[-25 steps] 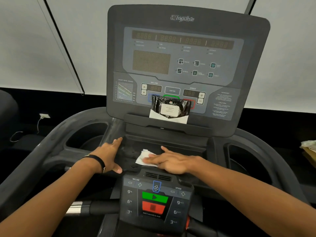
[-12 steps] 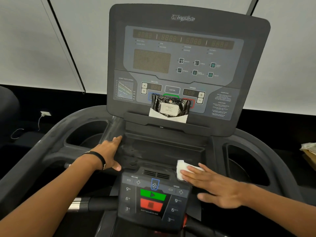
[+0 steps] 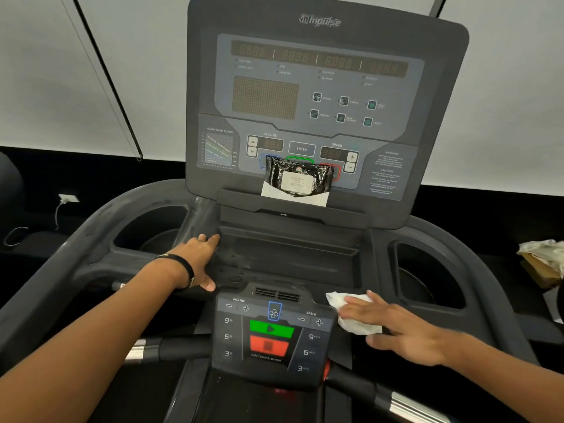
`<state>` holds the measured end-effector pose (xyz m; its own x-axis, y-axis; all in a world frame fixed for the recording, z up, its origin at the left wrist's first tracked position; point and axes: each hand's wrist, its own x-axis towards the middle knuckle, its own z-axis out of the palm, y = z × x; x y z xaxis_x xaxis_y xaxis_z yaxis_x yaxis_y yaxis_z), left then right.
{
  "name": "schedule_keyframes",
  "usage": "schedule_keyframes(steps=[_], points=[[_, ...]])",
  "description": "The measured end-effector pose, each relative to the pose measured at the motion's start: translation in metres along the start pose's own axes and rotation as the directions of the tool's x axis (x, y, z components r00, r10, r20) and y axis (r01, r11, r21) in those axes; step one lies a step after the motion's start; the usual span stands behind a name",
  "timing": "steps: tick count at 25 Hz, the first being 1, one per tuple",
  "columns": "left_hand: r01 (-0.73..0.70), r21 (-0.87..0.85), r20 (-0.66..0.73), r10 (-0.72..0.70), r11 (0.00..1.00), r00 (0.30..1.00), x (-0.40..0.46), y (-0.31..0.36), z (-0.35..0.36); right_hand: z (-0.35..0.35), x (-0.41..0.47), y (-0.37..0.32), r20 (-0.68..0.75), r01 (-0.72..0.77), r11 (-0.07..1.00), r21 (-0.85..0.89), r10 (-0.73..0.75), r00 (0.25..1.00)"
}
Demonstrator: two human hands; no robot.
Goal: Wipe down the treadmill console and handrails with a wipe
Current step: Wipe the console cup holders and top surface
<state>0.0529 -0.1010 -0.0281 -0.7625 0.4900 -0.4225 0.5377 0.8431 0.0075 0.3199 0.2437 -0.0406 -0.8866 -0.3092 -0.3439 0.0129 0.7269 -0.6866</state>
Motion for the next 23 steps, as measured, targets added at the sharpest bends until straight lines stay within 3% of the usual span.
schedule_keyframes(steps=[6,8,10,12,14,20,23], points=[[-0.015,0.067,0.002,0.015,0.998,1.0,0.004,0.0,-0.001,0.031,0.011,-0.001,-0.307,-0.013,0.999,-0.045,-0.001,0.952],[-0.015,0.064,-0.012,0.016,0.998,1.0,0.002,0.0,0.0,0.037,0.026,-0.015,-0.305,0.001,1.0,-0.019,-0.006,0.952],[-0.014,0.052,-0.01,0.014,0.999,1.0,0.001,-0.001,0.0,0.044,0.04,-0.034,-0.279,0.01,0.99,0.144,0.031,0.96],[-0.023,0.052,-0.01,0.024,0.998,1.0,0.0,0.001,0.0,0.043,0.041,-0.051,-0.284,-0.016,0.903,0.43,0.152,0.947],[-0.024,0.047,-0.011,0.025,0.999,1.0,0.001,-0.001,-0.001,0.039,0.037,-0.06,-0.264,-0.038,0.82,0.571,0.227,0.937],[-0.041,0.051,-0.013,0.042,0.998,0.999,0.003,-0.005,0.0,0.04,0.061,-0.091,-0.263,-0.189,0.872,0.451,0.332,0.906],[-0.058,0.057,-0.021,0.059,0.997,0.998,0.002,-0.004,-0.001,0.029,0.097,-0.119,-0.224,-0.138,0.924,0.357,0.228,0.947]])
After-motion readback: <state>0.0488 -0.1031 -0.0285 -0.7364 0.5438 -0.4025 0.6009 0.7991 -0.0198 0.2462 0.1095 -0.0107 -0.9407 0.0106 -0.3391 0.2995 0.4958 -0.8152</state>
